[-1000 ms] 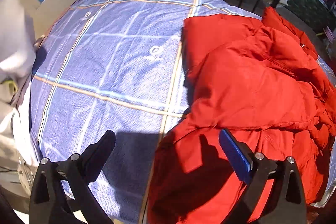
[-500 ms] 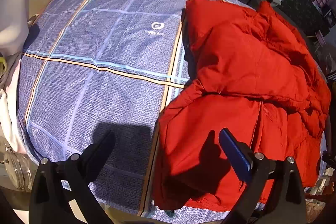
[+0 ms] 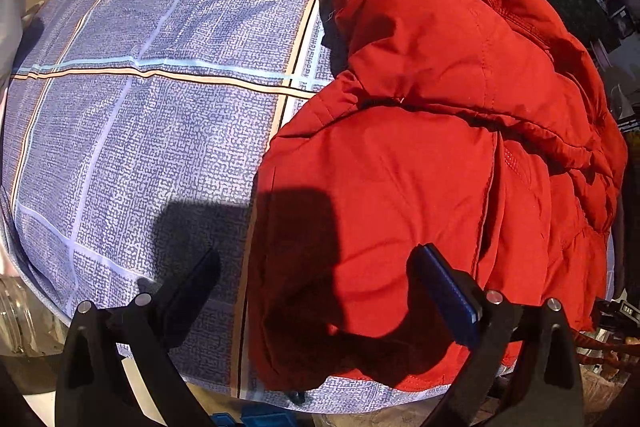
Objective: Fold large clothes
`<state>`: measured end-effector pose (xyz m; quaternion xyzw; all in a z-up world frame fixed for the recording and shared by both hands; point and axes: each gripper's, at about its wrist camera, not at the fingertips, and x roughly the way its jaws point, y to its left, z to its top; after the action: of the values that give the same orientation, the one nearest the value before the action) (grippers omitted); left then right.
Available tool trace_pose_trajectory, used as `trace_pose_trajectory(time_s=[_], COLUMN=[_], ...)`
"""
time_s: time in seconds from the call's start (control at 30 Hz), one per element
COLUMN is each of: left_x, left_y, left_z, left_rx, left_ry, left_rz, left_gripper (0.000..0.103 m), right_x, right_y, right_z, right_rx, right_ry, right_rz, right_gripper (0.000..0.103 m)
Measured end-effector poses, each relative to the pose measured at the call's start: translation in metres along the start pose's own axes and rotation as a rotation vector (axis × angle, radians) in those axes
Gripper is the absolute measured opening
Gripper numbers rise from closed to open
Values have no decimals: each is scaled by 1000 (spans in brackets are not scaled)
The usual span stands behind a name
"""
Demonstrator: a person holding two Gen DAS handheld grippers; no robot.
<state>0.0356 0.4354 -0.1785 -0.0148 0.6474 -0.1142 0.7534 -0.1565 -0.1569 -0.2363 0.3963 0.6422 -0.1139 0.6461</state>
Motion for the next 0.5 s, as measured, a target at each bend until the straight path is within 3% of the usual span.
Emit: trace_pose_trajectory(time_s=[0.17, 0.27, 0.33, 0.4, 0.5], left_x=[4, 5, 4, 2, -6], left_y=[-6, -11, -17, -23, -31], left_z=[-14, -17, -19, -19, -21], left_rx=[22, 20, 38, 62, 101], left_ry=[18, 18, 15, 12, -5], left_rz=[-35, -61, -64, -61, -77], left_gripper=[93, 76, 65, 54, 35], right_x=[10, 12, 12, 9, -1], right_y=[19, 30, 40, 52, 62], right_z=[-10, -11, -9, -7, -6], right_rx=[-88, -123, -147, -177, -218], right_ry=[33, 42, 47, 42, 34], right_rz=[-28, -42, -33, -30, -26], right_gripper=[75, 55, 35, 24, 17])
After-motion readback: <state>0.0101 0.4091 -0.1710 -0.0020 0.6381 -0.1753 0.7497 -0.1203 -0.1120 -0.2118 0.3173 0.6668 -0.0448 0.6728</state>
